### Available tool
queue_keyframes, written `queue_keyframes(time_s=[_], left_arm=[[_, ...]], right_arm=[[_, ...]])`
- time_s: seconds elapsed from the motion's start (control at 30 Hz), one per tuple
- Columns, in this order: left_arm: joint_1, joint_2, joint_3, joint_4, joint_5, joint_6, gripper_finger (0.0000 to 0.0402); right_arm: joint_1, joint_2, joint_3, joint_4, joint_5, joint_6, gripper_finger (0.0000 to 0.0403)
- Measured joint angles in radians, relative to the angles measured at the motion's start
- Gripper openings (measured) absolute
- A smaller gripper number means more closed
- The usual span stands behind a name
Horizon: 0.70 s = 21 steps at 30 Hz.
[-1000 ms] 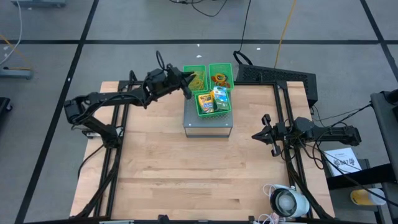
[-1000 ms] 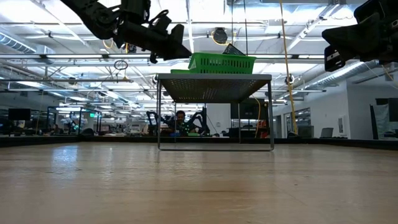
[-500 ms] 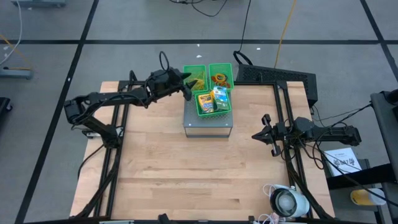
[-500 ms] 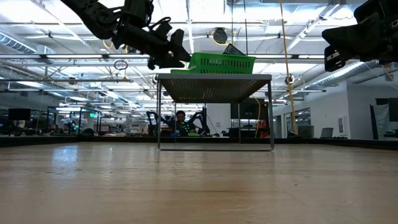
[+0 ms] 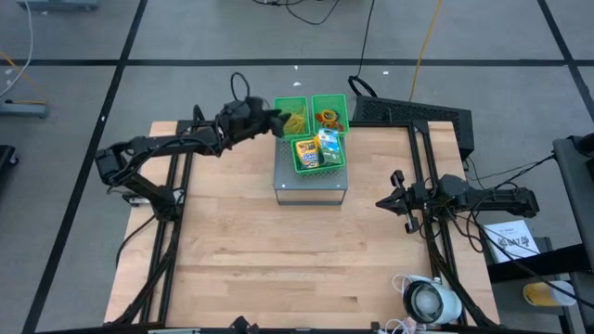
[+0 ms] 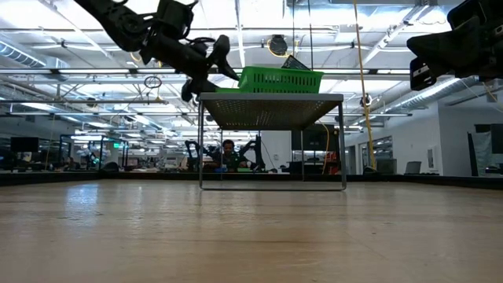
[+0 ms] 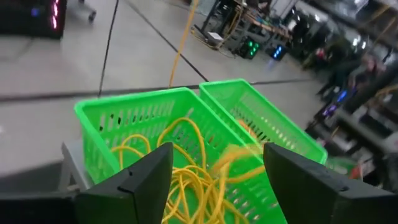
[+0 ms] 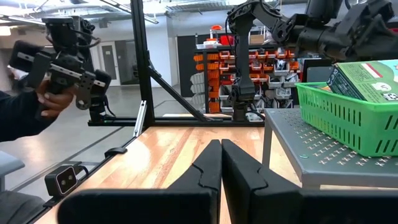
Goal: Pick & Place Office Desk Supplies
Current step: Put the yellow rubber band into the left green bin on the shelf, then return to Home Position
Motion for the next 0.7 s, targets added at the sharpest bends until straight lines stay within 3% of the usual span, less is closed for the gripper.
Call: queue_keyframes(time_s=[0.23, 0.4, 0.57, 0.7], left_arm=[[0.026, 0.000, 0.000, 0.001, 0.059, -0.161, 0.0264], [0.024, -0.007, 0.000, 0.067, 0.137, -0.026, 0.0264], [0.027, -0.088, 0.000, 0.095, 0.410, -0.020, 0.0264], [0.046, -0.201, 0.000, 0.028, 0.744, 0.039, 0.0264]], right_arm=[[0.000, 0.000, 0.000, 0.000, 0.000, 0.000, 0.0000], [0.000, 0.000, 0.000, 0.000, 0.000, 0.000, 0.0000], [0.000, 0.000, 0.000, 0.000, 0.000, 0.000, 0.0000], [0.000, 0.000, 0.000, 0.000, 0.000, 0.000, 0.0000]])
